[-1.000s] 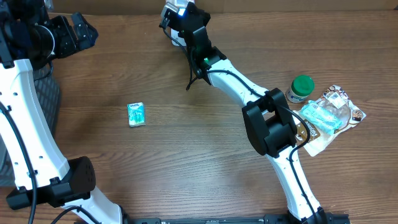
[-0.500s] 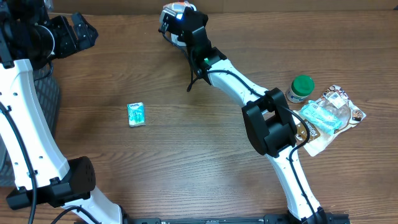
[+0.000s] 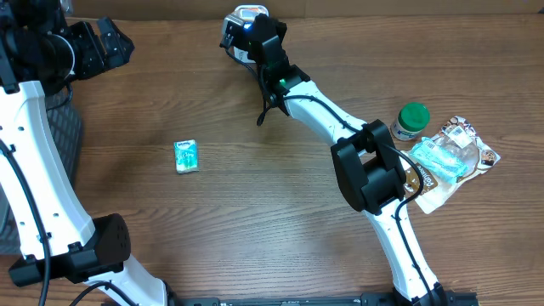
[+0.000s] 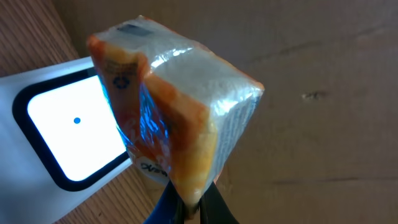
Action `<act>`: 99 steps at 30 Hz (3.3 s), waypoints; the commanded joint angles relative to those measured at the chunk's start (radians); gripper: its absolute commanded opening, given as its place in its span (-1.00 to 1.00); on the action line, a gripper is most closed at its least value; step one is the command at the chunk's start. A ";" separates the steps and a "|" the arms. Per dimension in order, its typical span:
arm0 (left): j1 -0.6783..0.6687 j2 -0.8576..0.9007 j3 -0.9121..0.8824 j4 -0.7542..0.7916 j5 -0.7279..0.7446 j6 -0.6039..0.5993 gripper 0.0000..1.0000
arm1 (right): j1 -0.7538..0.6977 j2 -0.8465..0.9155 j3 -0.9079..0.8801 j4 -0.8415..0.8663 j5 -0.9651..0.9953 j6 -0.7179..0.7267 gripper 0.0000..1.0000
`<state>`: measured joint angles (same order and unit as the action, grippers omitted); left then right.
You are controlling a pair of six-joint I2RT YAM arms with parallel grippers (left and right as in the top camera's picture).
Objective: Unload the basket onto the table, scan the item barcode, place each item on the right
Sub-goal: 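Hold the orange box's barcode in front of the white scanner, then carry the orange box right and drop it by the clear bag, then move the right gripper left over the teal Kleenex pack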
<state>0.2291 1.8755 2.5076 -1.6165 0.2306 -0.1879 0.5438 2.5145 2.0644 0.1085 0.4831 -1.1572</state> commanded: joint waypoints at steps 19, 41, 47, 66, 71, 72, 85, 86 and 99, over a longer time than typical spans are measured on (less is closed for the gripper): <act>0.000 -0.011 0.008 0.001 -0.002 -0.010 0.99 | 0.003 -0.337 0.005 -0.443 -0.216 0.460 -0.92; 0.000 -0.011 0.008 0.001 -0.002 -0.010 0.99 | -0.542 -0.732 -0.019 -1.728 -0.600 1.476 -0.92; 0.000 -0.011 0.008 0.001 -0.002 -0.010 0.99 | -0.779 -0.730 -0.169 -1.736 -0.616 1.486 -0.92; 0.000 -0.011 0.008 0.001 -0.002 -0.011 0.99 | -0.866 -0.730 -0.620 -1.407 -0.653 1.450 -0.30; 0.000 -0.011 0.008 0.001 -0.002 -0.010 0.99 | -0.855 -0.731 -0.531 -1.472 -0.785 1.365 -0.19; 0.000 -0.011 0.008 0.001 -0.002 -0.010 0.99 | -0.846 -0.731 -0.506 -1.490 -0.812 1.350 -0.17; 0.000 -0.011 0.008 0.001 -0.002 -0.010 0.99 | -0.321 -0.726 -0.415 -1.205 -0.940 1.440 -0.06; 0.000 -0.011 0.008 0.001 -0.002 -0.010 0.99 | -0.280 -0.723 -0.415 -1.165 -0.932 1.464 -0.03; 0.000 -0.011 0.008 0.001 -0.002 -0.010 0.99 | 0.132 -0.488 -0.414 -0.679 -0.824 1.703 0.14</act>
<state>0.2291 1.8755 2.5076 -1.6161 0.2302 -0.1879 0.6521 1.9621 1.6363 -0.6037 -0.3668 0.4767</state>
